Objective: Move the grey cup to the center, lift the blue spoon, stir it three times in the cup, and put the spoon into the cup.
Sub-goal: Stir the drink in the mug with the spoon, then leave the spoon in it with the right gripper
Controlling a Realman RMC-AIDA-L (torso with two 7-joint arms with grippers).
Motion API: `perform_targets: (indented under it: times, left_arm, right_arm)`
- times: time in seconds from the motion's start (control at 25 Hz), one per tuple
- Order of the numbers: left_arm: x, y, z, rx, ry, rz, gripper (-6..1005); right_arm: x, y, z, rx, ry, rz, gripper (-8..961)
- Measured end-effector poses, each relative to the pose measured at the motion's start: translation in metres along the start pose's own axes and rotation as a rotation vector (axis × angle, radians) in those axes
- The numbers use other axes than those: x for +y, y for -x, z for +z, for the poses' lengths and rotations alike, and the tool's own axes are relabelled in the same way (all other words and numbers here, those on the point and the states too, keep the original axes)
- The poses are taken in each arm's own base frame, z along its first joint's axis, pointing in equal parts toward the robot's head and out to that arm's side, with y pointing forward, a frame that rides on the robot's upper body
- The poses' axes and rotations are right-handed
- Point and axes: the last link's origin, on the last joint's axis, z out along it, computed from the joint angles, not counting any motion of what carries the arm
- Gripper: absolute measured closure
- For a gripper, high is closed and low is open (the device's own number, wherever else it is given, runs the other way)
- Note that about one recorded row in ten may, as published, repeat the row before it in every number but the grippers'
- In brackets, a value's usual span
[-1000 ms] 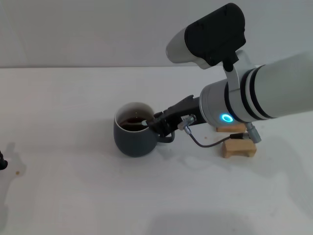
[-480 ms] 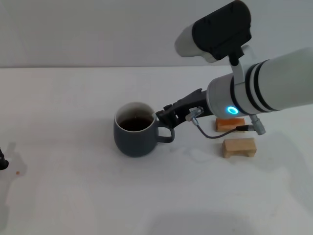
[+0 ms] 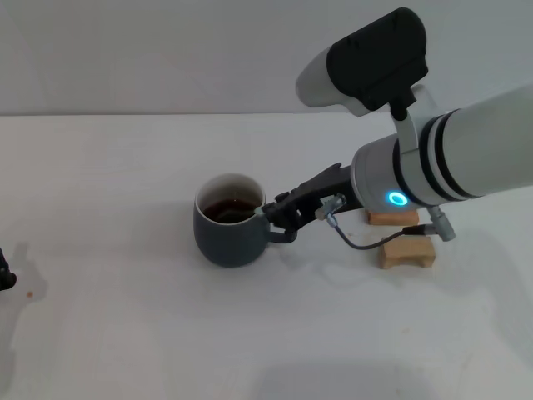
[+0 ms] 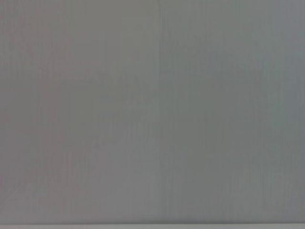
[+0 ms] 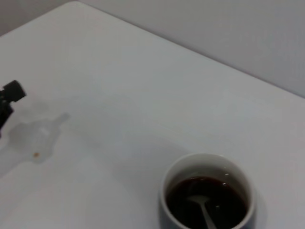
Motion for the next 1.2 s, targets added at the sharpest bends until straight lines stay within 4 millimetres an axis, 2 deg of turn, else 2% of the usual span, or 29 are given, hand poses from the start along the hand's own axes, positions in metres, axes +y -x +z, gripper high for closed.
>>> perform_targets:
  times: [0.4,0.72,0.92,1.2]
  left_arm:
    - [-0.002,-0.001,-0.001,0.005,-0.006,0.001,1001]
    - [-0.003,-0.001,-0.001,0.007,-0.006,0.0,1001]
    - [-0.003,0.0,-0.001,0.004,-0.006,0.0,1001]
    - [-0.002,0.0,-0.001,0.001,-0.001,0.002,1001]
  right_arm:
    - [0.013,0.01,0.003,-0.027,0.052,-0.009,792]
    - [-0.003,0.014,0.016,-0.028,0.004,-0.013,792]
    - [-0.014,0.012,0.014,-0.027,-0.043,-0.017,792]
    - [-0.011,0.006,0.009,-0.014,-0.032,-0.01,792]
